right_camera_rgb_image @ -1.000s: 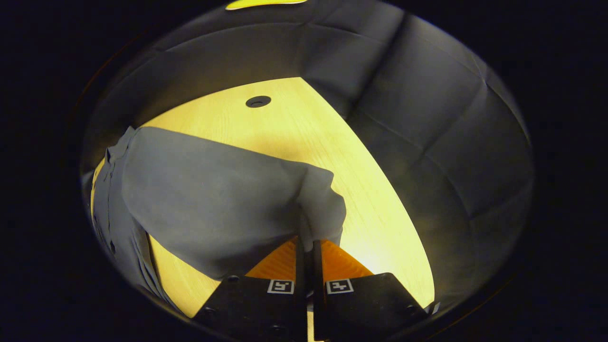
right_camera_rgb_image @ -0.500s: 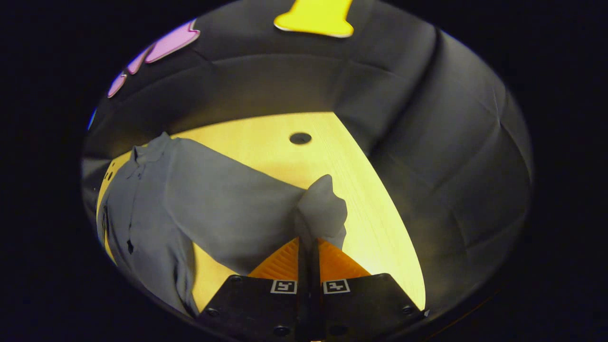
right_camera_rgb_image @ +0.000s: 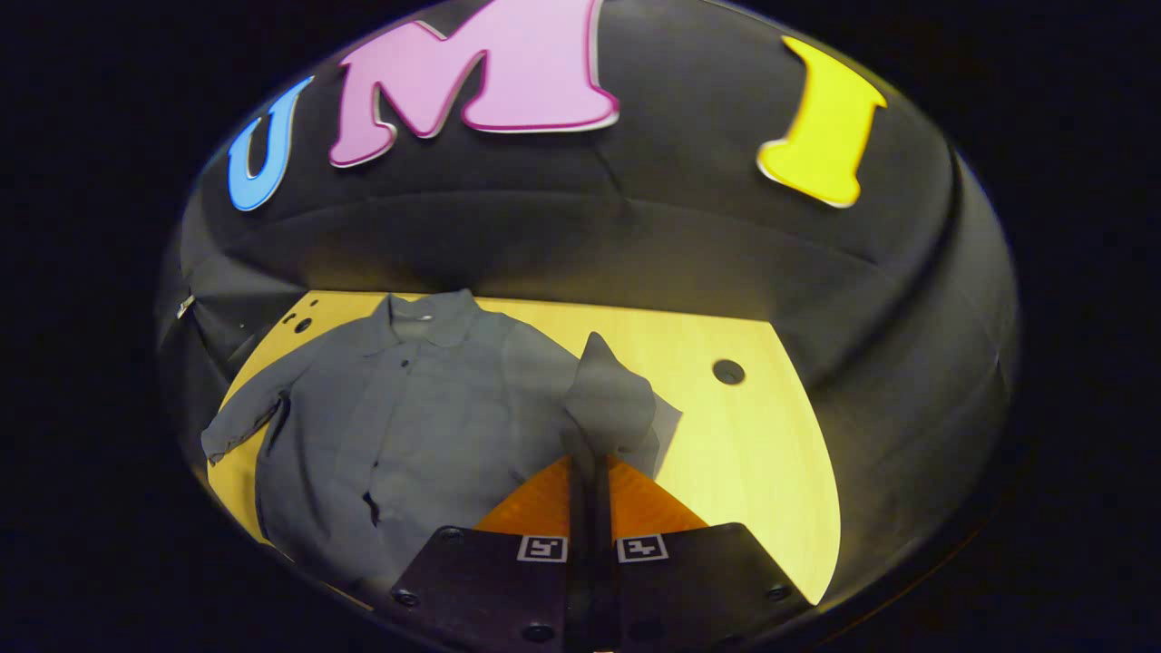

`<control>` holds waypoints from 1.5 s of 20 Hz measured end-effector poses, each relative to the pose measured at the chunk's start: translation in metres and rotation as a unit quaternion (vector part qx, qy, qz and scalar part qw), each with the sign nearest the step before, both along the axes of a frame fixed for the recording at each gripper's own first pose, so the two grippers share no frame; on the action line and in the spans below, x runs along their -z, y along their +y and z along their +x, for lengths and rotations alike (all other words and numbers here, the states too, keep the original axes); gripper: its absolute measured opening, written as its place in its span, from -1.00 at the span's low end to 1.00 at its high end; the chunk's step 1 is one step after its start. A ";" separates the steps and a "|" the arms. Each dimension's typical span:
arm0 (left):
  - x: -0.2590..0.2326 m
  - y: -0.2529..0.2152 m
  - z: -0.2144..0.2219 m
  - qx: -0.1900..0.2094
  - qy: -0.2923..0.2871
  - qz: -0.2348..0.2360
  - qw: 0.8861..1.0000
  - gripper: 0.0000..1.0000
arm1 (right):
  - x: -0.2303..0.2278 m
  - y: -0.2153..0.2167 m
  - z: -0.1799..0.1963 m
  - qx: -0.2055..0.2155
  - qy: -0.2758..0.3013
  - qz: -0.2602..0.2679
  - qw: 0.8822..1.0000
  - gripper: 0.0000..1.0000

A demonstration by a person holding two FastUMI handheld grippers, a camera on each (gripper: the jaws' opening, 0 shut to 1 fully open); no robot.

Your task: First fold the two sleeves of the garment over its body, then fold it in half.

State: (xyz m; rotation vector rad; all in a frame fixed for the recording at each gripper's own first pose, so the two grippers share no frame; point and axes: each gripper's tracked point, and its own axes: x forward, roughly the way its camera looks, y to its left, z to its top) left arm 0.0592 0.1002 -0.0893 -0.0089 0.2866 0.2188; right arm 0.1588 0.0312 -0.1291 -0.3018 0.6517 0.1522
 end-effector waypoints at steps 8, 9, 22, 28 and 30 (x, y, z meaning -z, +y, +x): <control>0.009 0.033 0.006 -0.014 0.006 -0.010 1.000 0.92 | -0.032 0.127 -0.026 -0.077 0.006 0.042 0.996 -0.90; 0.011 0.036 0.008 -0.015 0.007 -0.011 1.000 0.92 | -0.022 0.142 -0.027 -0.079 0.015 0.057 0.995 -0.90; 0.046 0.051 0.012 -0.041 0.038 -0.032 0.998 0.92 | 0.062 0.291 -0.061 -0.130 0.108 0.267 0.949 -0.90; 0.058 0.043 0.010 -0.060 0.049 -0.041 0.996 0.92 | 0.095 0.326 -0.083 -0.124 0.139 0.312 0.932 -0.79; 0.058 0.045 0.009 -0.081 0.048 -0.049 0.994 0.92 | 0.107 0.326 -0.094 -0.127 0.153 0.298 0.934 -0.47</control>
